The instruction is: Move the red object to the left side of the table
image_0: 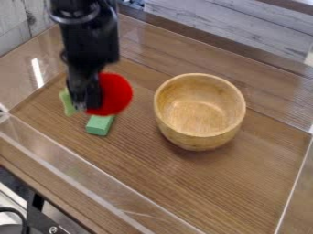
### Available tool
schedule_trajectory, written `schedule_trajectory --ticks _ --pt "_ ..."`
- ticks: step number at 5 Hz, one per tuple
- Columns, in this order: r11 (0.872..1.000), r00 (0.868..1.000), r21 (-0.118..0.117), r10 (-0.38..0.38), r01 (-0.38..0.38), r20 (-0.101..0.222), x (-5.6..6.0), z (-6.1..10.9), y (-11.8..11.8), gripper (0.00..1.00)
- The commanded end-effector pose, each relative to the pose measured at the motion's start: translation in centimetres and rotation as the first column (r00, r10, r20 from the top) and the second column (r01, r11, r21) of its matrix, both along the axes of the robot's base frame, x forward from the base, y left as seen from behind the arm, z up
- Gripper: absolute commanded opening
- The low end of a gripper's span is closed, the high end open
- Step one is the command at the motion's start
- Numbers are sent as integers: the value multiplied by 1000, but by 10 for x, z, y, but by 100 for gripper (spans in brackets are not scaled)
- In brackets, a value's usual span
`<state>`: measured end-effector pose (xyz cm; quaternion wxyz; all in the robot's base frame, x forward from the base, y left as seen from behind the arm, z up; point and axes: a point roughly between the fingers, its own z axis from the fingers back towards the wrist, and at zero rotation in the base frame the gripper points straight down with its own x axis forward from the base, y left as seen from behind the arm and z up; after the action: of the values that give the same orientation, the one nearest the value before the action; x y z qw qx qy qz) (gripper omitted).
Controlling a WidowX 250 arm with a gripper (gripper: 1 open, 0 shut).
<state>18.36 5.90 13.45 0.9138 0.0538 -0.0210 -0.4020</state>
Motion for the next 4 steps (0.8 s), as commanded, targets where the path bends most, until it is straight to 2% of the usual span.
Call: schedule_trajectory --ticks 1,2,4 --pt "999 998 -5 36 -36 60 10 12 32 0" --pt "999 996 -28 43 -41 77 14 7 61 0" --pt "991 996 -122 -44 52 72 22 -13 65 0"
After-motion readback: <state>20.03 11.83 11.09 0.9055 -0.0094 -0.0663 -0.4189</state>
